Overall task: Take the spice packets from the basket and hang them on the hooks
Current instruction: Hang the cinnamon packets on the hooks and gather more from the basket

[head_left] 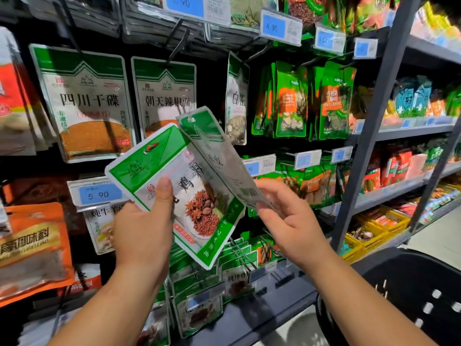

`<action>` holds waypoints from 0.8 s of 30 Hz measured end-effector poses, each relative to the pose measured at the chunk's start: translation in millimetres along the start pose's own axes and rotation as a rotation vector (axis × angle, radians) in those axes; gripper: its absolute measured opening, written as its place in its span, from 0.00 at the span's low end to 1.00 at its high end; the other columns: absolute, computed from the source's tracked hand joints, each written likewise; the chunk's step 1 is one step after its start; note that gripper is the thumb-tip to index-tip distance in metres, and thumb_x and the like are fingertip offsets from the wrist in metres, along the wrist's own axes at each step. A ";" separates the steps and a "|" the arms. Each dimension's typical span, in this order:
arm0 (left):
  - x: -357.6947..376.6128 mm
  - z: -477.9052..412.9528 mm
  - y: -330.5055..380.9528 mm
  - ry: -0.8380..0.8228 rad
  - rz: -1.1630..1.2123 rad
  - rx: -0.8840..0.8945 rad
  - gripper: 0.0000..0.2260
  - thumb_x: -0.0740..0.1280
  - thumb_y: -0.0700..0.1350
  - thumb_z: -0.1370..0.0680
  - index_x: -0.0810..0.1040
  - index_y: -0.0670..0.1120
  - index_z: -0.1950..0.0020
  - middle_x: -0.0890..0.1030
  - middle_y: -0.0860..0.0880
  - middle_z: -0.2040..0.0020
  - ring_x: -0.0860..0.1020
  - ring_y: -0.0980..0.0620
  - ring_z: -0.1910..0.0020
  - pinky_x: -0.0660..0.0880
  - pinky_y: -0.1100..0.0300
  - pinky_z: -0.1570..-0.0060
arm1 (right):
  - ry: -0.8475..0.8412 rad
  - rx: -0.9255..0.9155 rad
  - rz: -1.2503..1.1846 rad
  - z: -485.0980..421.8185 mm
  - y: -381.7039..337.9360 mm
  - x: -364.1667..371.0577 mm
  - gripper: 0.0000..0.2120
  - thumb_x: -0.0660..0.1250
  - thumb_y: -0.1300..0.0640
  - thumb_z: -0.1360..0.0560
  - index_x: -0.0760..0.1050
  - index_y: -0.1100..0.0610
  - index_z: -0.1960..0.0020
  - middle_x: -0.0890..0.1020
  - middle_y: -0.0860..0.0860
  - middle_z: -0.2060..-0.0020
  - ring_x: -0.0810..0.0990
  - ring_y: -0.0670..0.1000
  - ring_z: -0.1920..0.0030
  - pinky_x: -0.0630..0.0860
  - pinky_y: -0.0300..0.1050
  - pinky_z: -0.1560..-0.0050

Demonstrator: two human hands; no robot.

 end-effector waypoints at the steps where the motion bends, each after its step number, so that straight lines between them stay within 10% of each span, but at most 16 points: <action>1: -0.3 0.8 0.6 -0.005 -0.004 0.009 0.35 0.67 0.75 0.34 0.75 0.40 0.57 0.73 0.46 0.68 0.70 0.47 0.68 0.67 0.52 0.63 | -0.027 0.002 0.010 -0.1 0.7 4.0 0.20 0.66 0.58 0.20 0.76 0.41 0.32 0.79 0.42 0.32 0.75 0.45 0.28 0.72 0.45 0.28; 4: 9.9 2.9 0.7 -0.073 0.075 0.008 0.38 0.69 0.74 0.31 0.77 0.37 0.52 0.77 0.43 0.62 0.73 0.48 0.65 0.67 0.52 0.62 | -0.093 0.012 0.026 -0.4 2.1 17.6 0.22 0.68 0.44 0.23 0.74 0.40 0.29 0.74 0.39 0.27 0.68 0.41 0.24 0.67 0.43 0.25; 8: 20.8 0.1 -15.6 -0.207 0.151 -0.011 0.12 0.72 0.41 0.24 0.76 0.42 0.67 0.78 0.45 0.69 0.72 0.51 0.66 0.68 0.54 0.63 | -0.060 0.054 0.040 -3.5 9.2 25.2 0.17 0.69 0.45 0.21 0.75 0.37 0.33 0.70 0.37 0.25 0.64 0.35 0.24 0.66 0.47 0.24; 12: 32.4 2.8 -20.4 -0.309 0.278 -0.118 0.21 0.62 0.25 0.23 0.77 0.47 0.69 0.78 0.54 0.72 0.72 0.61 0.73 0.70 0.65 0.69 | -0.028 0.187 0.071 -3.3 25.8 23.7 0.31 0.74 0.46 0.25 0.65 0.30 0.28 0.68 0.32 0.26 0.64 0.29 0.28 0.67 0.38 0.28; 17: 33.1 4.4 -18.5 -0.283 0.254 -0.095 0.24 0.63 0.24 0.23 0.78 0.46 0.75 0.79 0.56 0.73 0.75 0.61 0.74 0.73 0.69 0.71 | -0.014 0.380 0.035 0.6 58.2 18.9 0.53 0.78 0.27 0.42 0.61 0.36 0.22 0.70 0.37 0.26 0.69 0.38 0.28 0.69 0.40 0.34; 21: 33.3 7.1 -18.5 -0.269 0.199 -0.073 0.10 0.67 0.35 0.19 0.79 0.32 0.59 0.79 0.40 0.63 0.70 0.44 0.67 0.68 0.60 0.72 | 0.064 0.439 -0.185 1.2 78.1 8.3 0.37 0.83 0.40 0.46 0.77 0.49 0.40 0.86 0.47 0.46 0.85 0.50 0.45 0.81 0.49 0.46; 24: 33.9 1.9 -23.3 -0.296 0.189 -0.074 0.32 0.76 0.61 0.27 0.75 0.29 0.54 0.80 0.40 0.58 0.73 0.43 0.60 0.70 0.50 0.58 | 0.085 0.444 -0.305 4.5 90.3 1.4 0.31 0.85 0.45 0.46 0.77 0.55 0.49 0.85 0.50 0.58 0.84 0.50 0.59 0.78 0.46 0.60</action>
Point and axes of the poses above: each hand's wrist, its own z-axis away from the middle knuckle, its own x-axis out of the palm, y = z × x, the point moved 10 cm from there along -z, towards the middle knuckle
